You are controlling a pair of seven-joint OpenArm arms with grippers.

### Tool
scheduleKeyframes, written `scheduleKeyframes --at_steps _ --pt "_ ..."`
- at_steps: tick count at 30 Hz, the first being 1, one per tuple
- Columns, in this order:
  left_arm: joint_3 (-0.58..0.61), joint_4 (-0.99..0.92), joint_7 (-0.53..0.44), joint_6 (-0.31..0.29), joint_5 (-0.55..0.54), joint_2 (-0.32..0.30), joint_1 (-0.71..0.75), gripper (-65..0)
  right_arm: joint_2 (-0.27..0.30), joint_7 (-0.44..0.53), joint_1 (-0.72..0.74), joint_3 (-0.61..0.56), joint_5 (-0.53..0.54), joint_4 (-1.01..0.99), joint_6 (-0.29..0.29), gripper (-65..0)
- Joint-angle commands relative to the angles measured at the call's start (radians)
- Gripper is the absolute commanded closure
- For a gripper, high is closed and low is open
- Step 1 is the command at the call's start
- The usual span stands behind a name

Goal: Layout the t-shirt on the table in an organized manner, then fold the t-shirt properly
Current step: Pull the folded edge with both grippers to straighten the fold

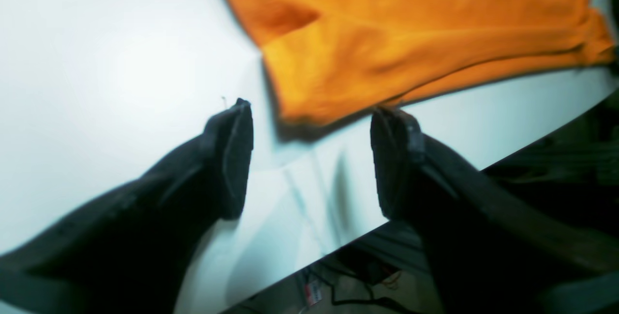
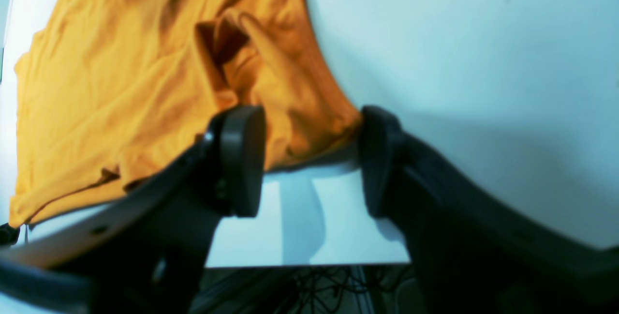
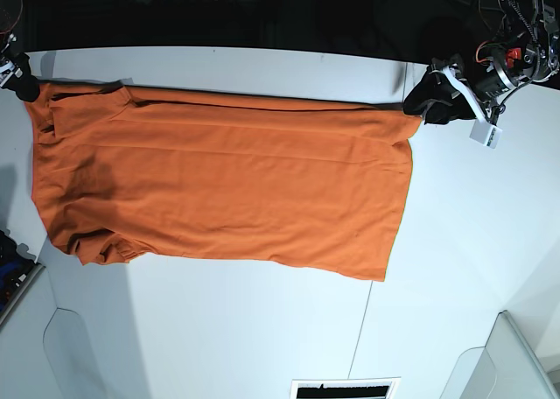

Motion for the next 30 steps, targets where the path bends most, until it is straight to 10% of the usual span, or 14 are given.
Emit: scheduleKeyframes --at_steps 1,25,27,30 --pt "-0.007 0.014 -0.022 -0.009 -0.02 -0.012 -0.003 -45.3 0.012 -0.004 -0.001 0.006 -0.003 0.011 0.01 -31.7" --pt "0.093 -0.145 -0.06 -0.009 0.036 0.056 -0.116 -45.6 -0.064 -0.004 0.079 0.0 -0.042 0.011 0.004 -24.3" --pt "0.093 -0.145 -0.063 -0.009 0.065 0.067 -0.116 -38.8 -0.063 -0.004 0.079 0.0 -0.056 0.011 0.004 -15.4" --pt "0.093 -0.145 -0.062 -0.009 0.128 0.069 -0.116 -9.4 -0.063 -0.004 0.079 0.0 -0.06 0.011 0.005 -0.8"
